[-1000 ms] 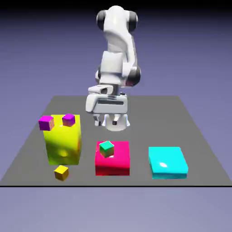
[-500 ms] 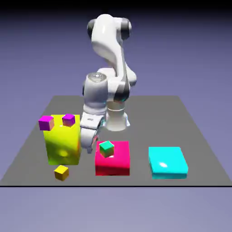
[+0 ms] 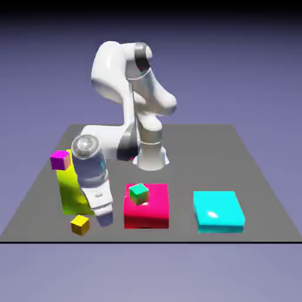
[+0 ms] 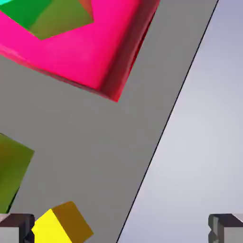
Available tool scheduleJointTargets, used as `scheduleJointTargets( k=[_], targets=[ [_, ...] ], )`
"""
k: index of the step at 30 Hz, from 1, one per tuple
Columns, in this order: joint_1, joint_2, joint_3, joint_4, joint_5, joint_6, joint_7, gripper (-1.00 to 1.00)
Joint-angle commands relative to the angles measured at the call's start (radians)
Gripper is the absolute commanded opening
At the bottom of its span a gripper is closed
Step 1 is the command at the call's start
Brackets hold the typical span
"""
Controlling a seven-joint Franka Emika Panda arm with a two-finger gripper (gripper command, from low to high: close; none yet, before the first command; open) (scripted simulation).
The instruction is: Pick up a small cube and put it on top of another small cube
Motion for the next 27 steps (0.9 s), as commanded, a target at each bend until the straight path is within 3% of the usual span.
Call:
scheduleJointTargets(
  k=[1, 17, 22, 23, 27],
  targets=[
    [-0.013, 0.024, 0.009, 0.024, -0.006, -0.025, -0.044, 0.00],
    [-0.223, 0.413, 0.145, 0.403, -0.103, -0.418, -0.739, 0.00],
    [-0.269, 0.417, 0.134, 0.226, -0.127, -0.258, -0.715, 0.00],
    [-0.269, 0.417, 0.134, 0.226, -0.127, -0.258, -0.715, -1.00],
    [-0.241, 0.415, 0.141, 0.335, -0.113, -0.357, -0.731, -1.00]
  ],
)
